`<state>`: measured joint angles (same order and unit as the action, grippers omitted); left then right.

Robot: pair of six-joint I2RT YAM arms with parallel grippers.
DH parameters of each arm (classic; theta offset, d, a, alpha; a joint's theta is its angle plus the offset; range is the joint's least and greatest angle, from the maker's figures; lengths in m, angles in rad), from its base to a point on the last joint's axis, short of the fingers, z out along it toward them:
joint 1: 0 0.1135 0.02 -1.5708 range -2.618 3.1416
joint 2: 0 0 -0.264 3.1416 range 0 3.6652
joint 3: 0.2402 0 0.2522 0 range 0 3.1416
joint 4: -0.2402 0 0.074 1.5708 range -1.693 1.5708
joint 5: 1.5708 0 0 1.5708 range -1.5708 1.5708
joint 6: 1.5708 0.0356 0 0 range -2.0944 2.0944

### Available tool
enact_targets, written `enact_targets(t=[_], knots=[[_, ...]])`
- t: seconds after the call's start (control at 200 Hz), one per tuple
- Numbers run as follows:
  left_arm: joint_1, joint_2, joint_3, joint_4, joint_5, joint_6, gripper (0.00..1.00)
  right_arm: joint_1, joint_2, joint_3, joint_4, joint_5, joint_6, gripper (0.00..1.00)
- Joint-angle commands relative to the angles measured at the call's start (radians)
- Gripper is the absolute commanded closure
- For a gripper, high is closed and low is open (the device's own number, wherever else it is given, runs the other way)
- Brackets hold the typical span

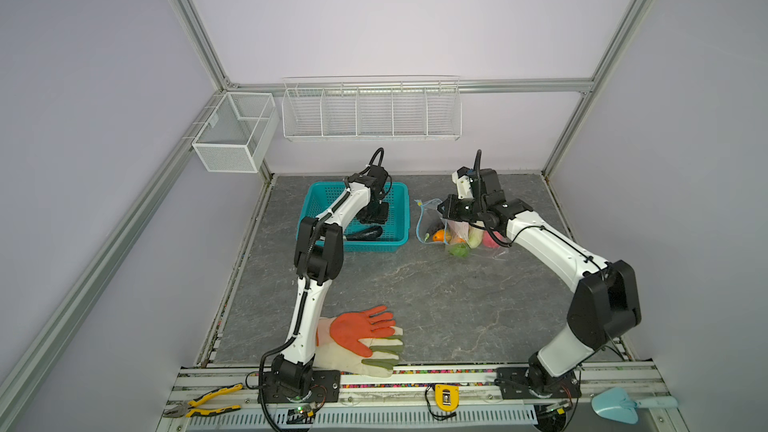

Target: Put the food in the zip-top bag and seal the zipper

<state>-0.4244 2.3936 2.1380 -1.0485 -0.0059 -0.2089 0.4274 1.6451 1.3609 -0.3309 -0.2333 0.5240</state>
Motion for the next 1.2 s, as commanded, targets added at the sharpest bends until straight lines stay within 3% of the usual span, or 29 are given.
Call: enact_targets(t=[0.0,0.1,0.175,0.39,0.53,0.63,1.06,1.2], knots=[[0.022,-0.003,0.035,-0.026,0.009,-0.015,0.55,-0.005,-0.029,-0.022,0.023,-0.014,0.01,0.93],[0.022,-0.004,0.031,-0.042,0.017,0.007,0.31,-0.005,-0.03,-0.023,0.023,-0.012,0.01,0.93],[0.022,-0.002,0.021,-0.057,0.033,0.036,0.21,-0.005,-0.026,-0.022,0.024,-0.013,0.01,0.93],[0.018,-0.022,-0.041,-0.051,0.036,0.078,0.05,-0.003,-0.019,-0.02,0.029,-0.02,0.013,0.93],[0.007,-0.015,-0.053,-0.065,-0.008,0.117,0.03,-0.001,-0.021,-0.019,0.029,-0.02,0.013,0.93],[0.007,-0.011,-0.071,-0.069,-0.045,0.119,0.07,-0.002,-0.021,-0.02,0.03,-0.019,0.013,0.93],[0.008,-0.045,-0.099,-0.063,-0.115,0.095,0.54,-0.002,-0.029,-0.026,0.029,-0.018,0.011,0.93],[0.019,-0.041,-0.068,-0.064,-0.124,0.078,0.59,-0.001,-0.031,-0.027,0.03,-0.018,0.011,0.93]])
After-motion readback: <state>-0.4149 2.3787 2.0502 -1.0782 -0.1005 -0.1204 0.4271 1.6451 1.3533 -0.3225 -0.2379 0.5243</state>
